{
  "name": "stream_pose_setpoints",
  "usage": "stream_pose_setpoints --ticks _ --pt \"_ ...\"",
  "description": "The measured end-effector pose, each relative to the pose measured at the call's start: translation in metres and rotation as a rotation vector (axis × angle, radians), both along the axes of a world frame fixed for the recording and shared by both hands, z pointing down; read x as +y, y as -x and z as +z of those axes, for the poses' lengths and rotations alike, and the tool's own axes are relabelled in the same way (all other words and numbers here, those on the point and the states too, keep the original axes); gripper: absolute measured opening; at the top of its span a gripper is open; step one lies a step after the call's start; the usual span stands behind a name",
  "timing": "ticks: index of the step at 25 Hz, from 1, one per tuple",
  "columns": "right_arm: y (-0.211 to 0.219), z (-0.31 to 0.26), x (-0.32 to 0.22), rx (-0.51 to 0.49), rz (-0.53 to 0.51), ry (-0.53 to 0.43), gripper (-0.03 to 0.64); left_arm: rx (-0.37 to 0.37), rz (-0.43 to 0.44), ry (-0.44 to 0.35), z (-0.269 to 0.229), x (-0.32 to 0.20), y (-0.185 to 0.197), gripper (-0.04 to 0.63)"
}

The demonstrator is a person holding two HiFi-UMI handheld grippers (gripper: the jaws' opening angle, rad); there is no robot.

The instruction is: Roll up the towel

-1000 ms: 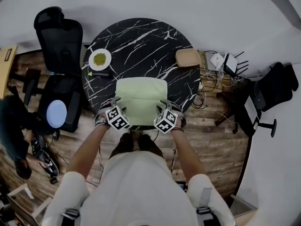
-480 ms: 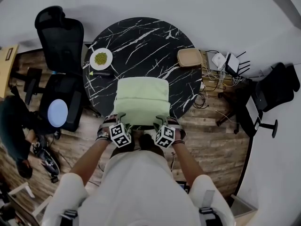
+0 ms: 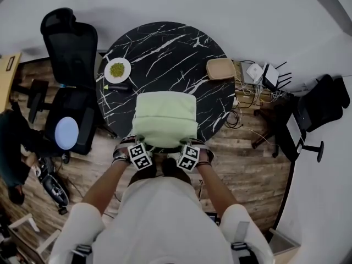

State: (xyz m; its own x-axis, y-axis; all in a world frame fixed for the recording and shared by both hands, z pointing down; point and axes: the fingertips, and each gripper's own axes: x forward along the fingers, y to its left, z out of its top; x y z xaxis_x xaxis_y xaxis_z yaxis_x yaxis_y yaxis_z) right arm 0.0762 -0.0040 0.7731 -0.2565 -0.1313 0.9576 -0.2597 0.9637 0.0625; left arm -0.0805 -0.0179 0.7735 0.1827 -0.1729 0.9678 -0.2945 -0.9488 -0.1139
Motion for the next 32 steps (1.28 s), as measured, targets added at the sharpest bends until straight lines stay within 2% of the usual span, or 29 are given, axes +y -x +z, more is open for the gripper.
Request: stream_pose_setpoints --ticks 4,7,9,14,16,19,23,27,32 --pt "-0.001 -0.004 0.004 -0.007 0.010 0.031 0.044 0.001 0.013 0.009 -0.004 0.006 0.000 0.058" --pt "-0.003 -0.009 0.019 -0.014 0.027 0.085 0.040 0.014 0.049 0.066 -0.010 0.028 -0.002 0.054" --pt "-0.003 -0.015 0.040 -0.032 0.037 0.144 0.040 0.038 0.066 0.136 -0.015 0.049 -0.002 0.054" --pt "-0.002 -0.036 0.109 -0.097 0.074 0.319 0.040 0.129 0.039 0.374 -0.032 0.103 0.002 0.052" --pt "-0.001 -0.044 0.122 -0.118 0.094 0.351 0.041 0.150 0.033 0.409 -0.041 0.110 0.003 0.052" --pt "-0.003 -0.053 0.120 -0.129 0.122 0.347 0.040 0.155 0.031 0.388 -0.048 0.108 0.002 0.051" --pt "-0.009 -0.074 0.089 -0.175 0.178 0.294 0.043 0.160 0.027 0.335 -0.063 0.090 -0.003 0.051" --pt "-0.017 -0.097 0.043 -0.238 0.227 0.198 0.043 0.213 -0.022 0.258 -0.087 0.055 -0.007 0.057" --pt "-0.022 -0.096 -0.009 -0.196 0.198 0.058 0.041 0.223 -0.046 0.150 -0.093 0.010 -0.013 0.057"
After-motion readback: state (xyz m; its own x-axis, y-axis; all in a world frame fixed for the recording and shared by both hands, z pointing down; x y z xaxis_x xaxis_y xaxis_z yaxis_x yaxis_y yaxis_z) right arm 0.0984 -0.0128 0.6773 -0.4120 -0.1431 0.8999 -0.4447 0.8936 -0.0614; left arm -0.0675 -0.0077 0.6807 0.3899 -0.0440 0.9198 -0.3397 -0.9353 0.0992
